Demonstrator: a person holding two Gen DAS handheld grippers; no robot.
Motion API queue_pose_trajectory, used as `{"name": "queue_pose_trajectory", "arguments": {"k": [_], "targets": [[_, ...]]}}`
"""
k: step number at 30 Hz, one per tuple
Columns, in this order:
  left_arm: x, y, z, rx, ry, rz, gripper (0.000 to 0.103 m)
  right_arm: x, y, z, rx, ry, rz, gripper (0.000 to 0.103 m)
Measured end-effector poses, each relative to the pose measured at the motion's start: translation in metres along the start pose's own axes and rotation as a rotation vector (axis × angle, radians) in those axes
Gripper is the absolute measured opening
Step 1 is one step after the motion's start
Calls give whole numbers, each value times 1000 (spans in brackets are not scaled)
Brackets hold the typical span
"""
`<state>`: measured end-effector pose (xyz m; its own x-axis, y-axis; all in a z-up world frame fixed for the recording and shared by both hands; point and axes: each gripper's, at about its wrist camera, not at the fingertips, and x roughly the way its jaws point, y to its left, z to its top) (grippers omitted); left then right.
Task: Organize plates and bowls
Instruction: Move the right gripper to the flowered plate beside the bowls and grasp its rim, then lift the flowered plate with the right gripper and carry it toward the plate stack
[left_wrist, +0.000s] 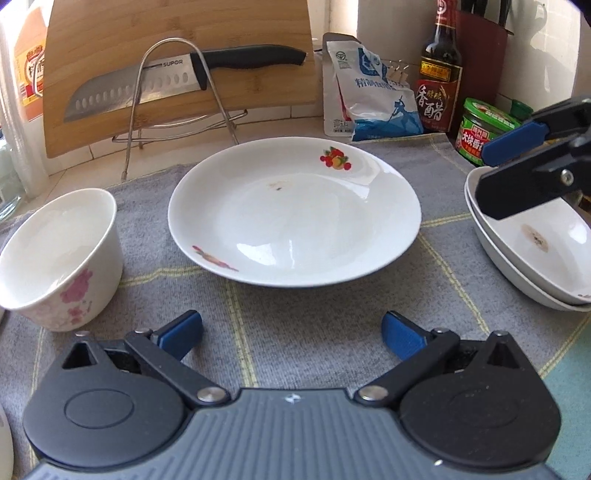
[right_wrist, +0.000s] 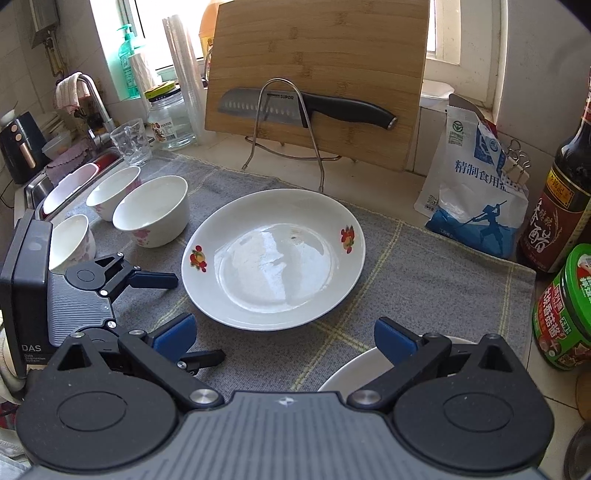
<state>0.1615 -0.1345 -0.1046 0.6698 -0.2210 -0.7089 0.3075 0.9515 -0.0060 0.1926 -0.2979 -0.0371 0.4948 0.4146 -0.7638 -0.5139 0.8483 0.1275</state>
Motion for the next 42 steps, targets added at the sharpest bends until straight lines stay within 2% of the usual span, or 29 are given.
{"name": "queue_pose_trajectory", "arguments": {"k": [4,9,22,34,37,42], "targets": [[8,3,7,33,-13,-32,103,12,-5,10,-1,21,-27,103],[11,5,9,45,-31,-47,103,33,-13,27,-5,65,-1,103],[14,5,9,12,-71,-21,103,104,-41,76,-28,181,106,103],[15,5,10,-6,-83,-3,103,147,-63,104,0,236,306,103],[16,5,11,-4,-80,-3,103,154,-64,109,-4,260,347,97],[17,8,14,17,-70,-22,103,162,-65,114,-8,289,399,94]]}}
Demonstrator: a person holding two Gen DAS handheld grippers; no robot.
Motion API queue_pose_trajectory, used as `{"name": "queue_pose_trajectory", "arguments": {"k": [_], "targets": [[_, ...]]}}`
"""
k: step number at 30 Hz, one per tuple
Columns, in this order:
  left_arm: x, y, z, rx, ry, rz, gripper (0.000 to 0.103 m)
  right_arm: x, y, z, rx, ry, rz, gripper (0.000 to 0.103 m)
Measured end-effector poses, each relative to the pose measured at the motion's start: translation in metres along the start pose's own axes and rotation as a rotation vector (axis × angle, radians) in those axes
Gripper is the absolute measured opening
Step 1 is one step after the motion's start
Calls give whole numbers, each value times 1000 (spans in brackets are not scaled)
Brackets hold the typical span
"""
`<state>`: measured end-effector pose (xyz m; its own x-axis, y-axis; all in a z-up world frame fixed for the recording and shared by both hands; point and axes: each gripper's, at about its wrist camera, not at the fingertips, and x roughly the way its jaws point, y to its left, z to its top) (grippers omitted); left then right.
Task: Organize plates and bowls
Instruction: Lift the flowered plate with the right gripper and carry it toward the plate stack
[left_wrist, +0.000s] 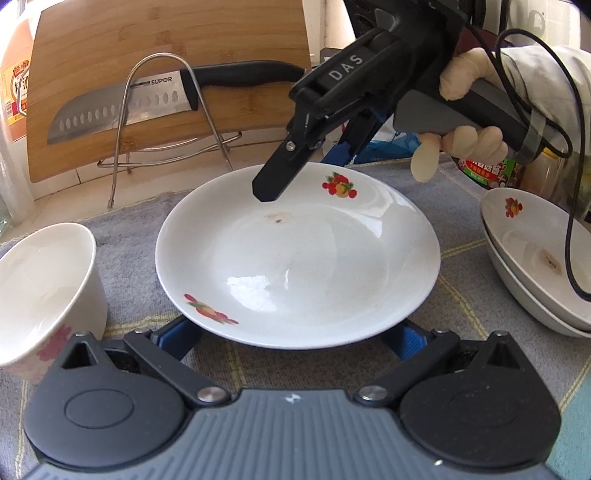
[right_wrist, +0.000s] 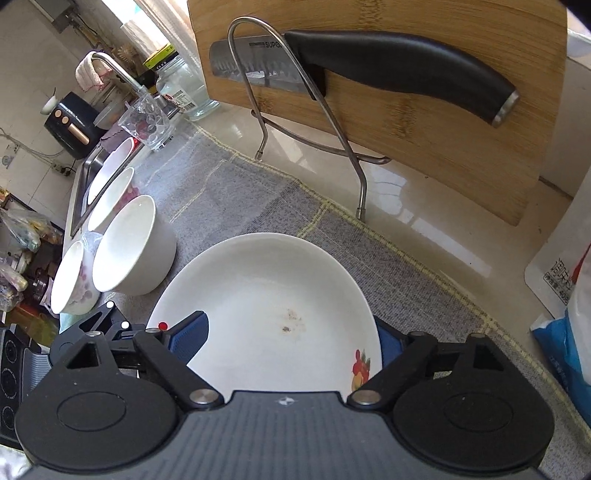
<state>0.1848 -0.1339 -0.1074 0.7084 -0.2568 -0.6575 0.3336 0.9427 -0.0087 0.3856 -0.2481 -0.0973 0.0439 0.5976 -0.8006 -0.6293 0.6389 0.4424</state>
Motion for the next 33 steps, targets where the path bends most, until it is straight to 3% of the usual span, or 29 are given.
{"name": "queue_pose_trajectory", "arguments": {"k": [10,33], "targets": [[1,0,2,15,8,-15,102,2,-11,6,33,22,76,94],[-15,1,8,76,29,-43,102,-17,4,-7,81,-6,79,97]]}}
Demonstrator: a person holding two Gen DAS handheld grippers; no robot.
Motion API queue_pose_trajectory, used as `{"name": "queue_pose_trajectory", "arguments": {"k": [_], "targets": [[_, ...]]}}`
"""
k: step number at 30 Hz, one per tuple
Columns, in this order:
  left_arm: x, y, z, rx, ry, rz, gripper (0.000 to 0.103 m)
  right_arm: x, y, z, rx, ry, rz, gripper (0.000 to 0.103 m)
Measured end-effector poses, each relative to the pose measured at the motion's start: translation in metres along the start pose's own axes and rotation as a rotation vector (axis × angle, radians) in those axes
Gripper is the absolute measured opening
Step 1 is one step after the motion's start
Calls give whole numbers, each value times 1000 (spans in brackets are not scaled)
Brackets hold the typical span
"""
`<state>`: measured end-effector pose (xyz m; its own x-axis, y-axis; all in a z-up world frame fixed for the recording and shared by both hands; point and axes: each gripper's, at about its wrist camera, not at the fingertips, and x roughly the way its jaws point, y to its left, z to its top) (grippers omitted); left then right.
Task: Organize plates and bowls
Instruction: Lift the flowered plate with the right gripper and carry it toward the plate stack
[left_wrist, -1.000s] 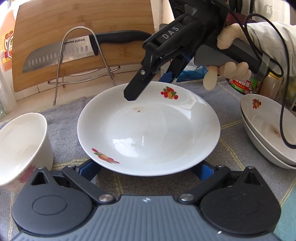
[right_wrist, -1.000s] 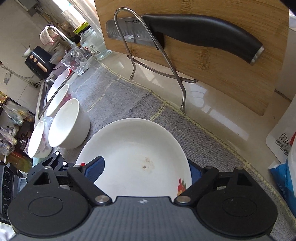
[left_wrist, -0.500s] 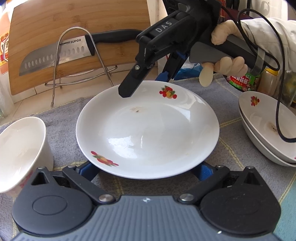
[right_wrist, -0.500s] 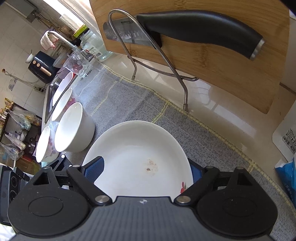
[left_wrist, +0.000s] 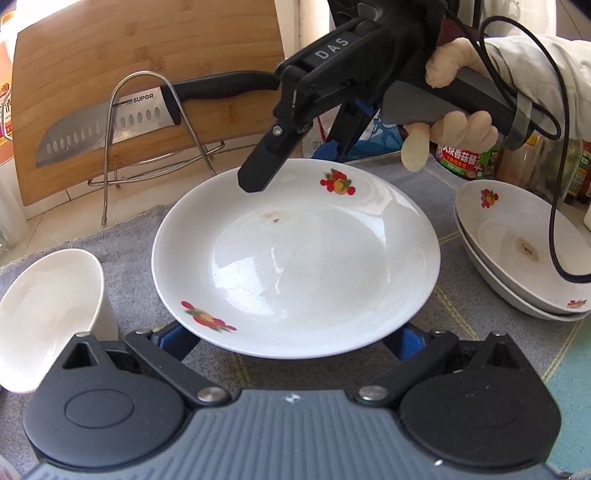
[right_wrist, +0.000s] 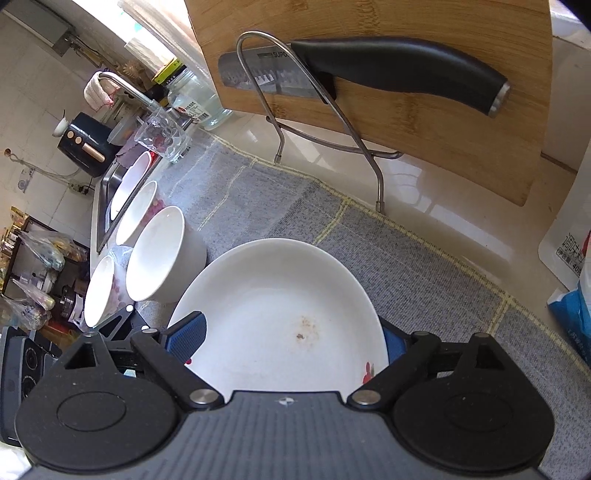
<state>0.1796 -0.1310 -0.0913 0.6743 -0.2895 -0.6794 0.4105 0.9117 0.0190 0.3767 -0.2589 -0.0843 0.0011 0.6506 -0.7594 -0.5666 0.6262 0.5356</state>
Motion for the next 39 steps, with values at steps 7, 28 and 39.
{"name": "queue_pose_trajectory", "arguments": {"k": [7,28,39], "targets": [[-19,-6,4,13,-4,-28,102,-19,17,-13,-5,-38,-18,97],[-53,-55,18,157,-24,-183,102,-96,40,-94,84,-183,-131,96],[-44,-92,25,242,-1,-319,102,-133,29,-155,209,-255,-218,97]]}}
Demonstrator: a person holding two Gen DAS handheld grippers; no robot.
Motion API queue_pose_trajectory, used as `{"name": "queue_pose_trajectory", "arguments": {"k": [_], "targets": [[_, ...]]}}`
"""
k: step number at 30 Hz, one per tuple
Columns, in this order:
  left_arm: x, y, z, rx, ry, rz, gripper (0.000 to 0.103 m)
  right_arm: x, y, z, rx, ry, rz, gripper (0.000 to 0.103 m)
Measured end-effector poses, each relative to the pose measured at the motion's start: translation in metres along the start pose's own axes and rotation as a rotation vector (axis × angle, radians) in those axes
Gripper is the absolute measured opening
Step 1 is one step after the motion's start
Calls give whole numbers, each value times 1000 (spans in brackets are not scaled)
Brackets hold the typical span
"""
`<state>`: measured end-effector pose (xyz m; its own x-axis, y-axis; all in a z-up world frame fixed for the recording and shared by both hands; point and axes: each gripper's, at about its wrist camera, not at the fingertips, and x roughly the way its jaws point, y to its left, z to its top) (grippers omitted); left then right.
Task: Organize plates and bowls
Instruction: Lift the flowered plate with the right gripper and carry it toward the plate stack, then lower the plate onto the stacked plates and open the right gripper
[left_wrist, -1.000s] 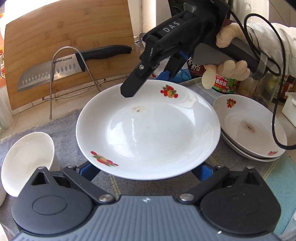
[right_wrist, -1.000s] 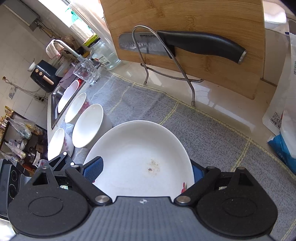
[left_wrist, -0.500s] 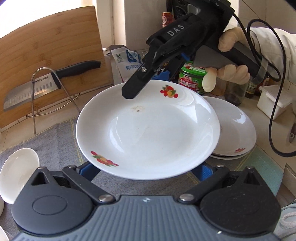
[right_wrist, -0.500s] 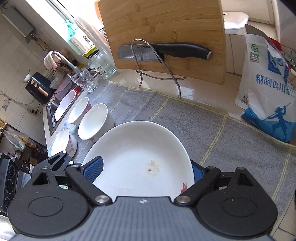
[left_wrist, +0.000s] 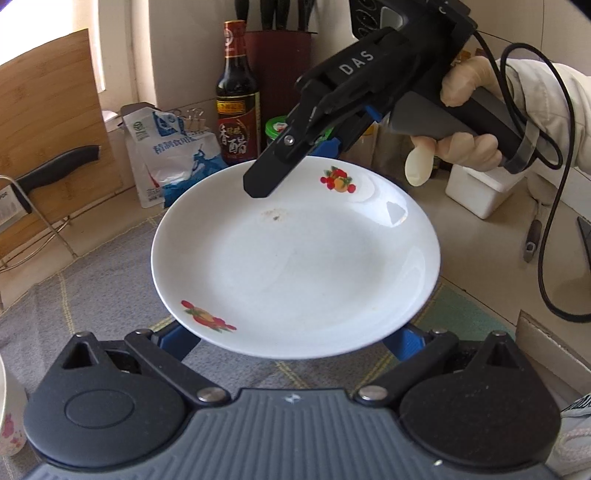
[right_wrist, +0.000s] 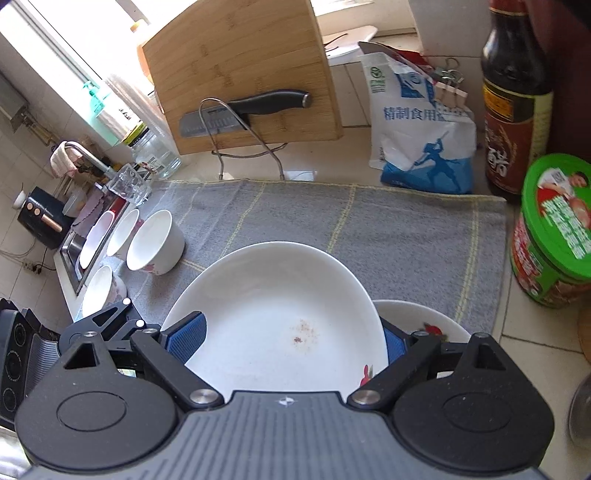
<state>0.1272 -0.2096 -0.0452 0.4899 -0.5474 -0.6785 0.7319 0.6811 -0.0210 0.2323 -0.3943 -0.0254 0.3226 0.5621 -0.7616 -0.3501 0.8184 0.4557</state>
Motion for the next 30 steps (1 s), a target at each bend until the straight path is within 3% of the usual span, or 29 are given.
{"name": "queue_pose_trajectory", "arguments": {"k": [10,30], "targets": [[20,-16,8,35,30,-64,102,-22,-26,-30,75,-38,-30,97],[39,-17,12,56,85,-53,102,-26,-50,-49,130,-58,-38,97]]}}
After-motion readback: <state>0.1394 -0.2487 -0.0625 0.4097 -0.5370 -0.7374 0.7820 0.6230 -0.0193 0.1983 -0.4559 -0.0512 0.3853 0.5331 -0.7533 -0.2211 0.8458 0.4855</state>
